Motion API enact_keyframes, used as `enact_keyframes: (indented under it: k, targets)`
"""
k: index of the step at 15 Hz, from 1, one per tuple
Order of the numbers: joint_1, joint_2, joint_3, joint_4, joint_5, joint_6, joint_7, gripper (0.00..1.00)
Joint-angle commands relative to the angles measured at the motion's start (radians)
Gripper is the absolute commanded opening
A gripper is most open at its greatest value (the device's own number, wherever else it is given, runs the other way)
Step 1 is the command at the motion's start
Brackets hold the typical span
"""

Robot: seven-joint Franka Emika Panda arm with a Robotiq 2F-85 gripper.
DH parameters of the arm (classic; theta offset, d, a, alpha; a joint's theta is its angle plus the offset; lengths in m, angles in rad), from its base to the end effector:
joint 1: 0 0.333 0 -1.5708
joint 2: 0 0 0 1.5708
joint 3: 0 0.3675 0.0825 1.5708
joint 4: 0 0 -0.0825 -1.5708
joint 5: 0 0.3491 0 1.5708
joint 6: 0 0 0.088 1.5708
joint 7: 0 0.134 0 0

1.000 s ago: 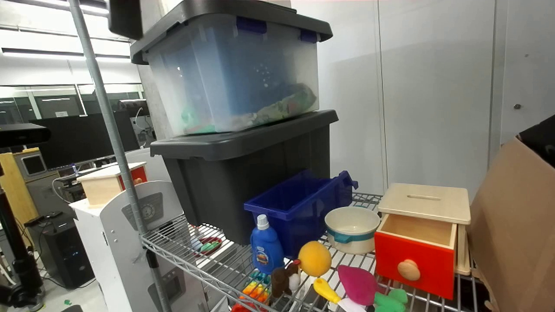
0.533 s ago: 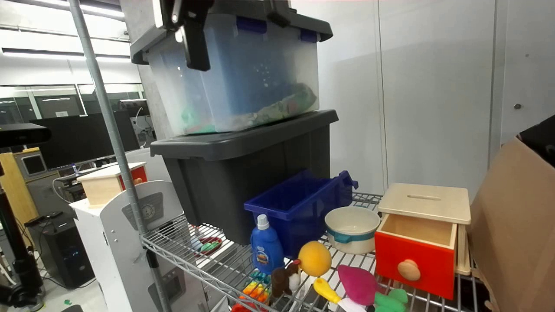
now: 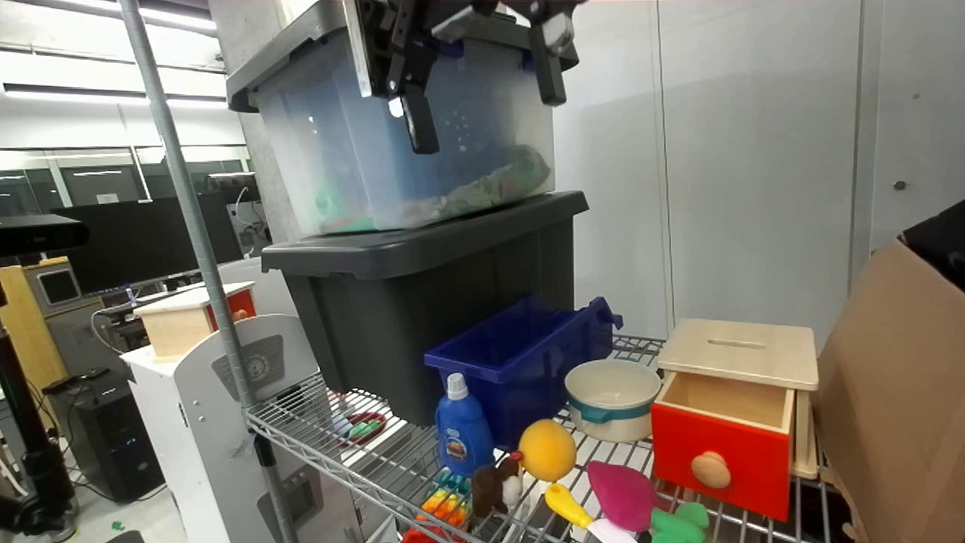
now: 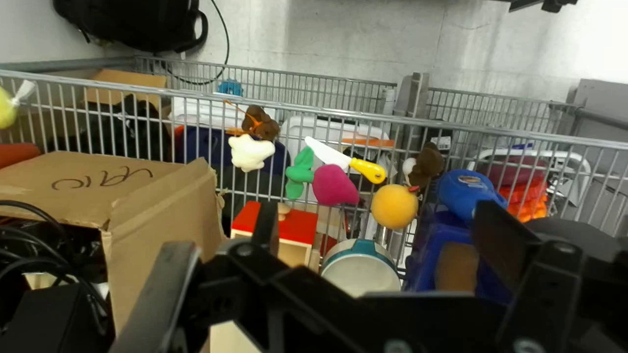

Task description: Put the purple plushy in the drawer

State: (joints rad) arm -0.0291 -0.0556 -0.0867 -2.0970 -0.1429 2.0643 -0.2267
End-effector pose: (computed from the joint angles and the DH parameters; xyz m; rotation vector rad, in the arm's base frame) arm 0.4972 -0.0695 0.4883 3.0059 0.2672 0.0026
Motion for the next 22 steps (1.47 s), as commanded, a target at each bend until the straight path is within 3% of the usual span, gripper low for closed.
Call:
enact_keyframes:
  k: [1,5,15,19,22]
  targets:
    - [0.008,0.064,0.024,-0.003,0.096,0.085,-0.008,1.00]
    - [0.010,0.110,0.051,-0.056,0.172,0.156,0.026,1.00]
    - [-0.024,0.047,0.035,-0.339,0.250,0.313,0.112,1.00]
    - [-0.045,-0.008,0.016,-0.390,0.218,0.291,0.136,1.00]
    - [-0.058,-0.030,0.002,-0.365,0.205,0.204,0.160,1.00]
